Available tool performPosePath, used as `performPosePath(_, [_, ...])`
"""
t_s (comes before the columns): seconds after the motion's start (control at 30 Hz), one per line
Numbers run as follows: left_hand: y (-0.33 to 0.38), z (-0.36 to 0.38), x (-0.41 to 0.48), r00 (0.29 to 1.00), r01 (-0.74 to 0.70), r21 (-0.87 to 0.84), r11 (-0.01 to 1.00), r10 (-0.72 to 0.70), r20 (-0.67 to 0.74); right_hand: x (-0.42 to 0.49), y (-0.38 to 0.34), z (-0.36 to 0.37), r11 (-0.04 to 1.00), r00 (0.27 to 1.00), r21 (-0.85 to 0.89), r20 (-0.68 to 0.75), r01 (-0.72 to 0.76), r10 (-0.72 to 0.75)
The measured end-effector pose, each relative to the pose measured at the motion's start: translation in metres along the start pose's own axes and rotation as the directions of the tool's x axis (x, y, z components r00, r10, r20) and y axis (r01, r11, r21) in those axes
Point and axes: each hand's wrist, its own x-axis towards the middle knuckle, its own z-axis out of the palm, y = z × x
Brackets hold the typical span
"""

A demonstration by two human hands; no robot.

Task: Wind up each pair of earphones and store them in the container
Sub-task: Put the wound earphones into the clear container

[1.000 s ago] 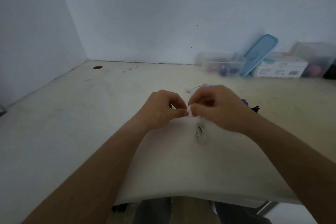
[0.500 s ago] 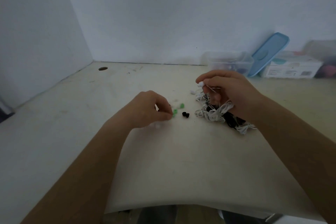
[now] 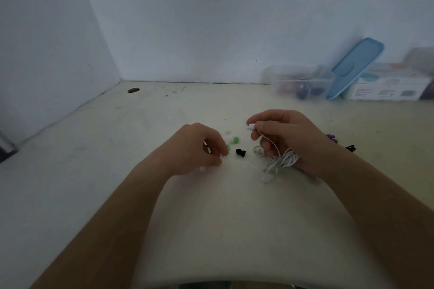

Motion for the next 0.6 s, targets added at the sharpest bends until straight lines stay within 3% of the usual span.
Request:
performPosePath(0.37, [-0.002,-0.001,-0.002,1.0,0.023,-0.021,1.0,-0.023,0.02,-0.007,0.006,-0.001,0.998,0.999,-0.055,-0.014,0.039,-0.04])
performPosePath(0.6, [0.0,-0.005,-0.003,0.993,-0.009,-0.146,0.989,-0.008,-0.115,-0.012,0.005,-0.003,0.992,0.999,-0.121,-0.008,0.036,-0.037])
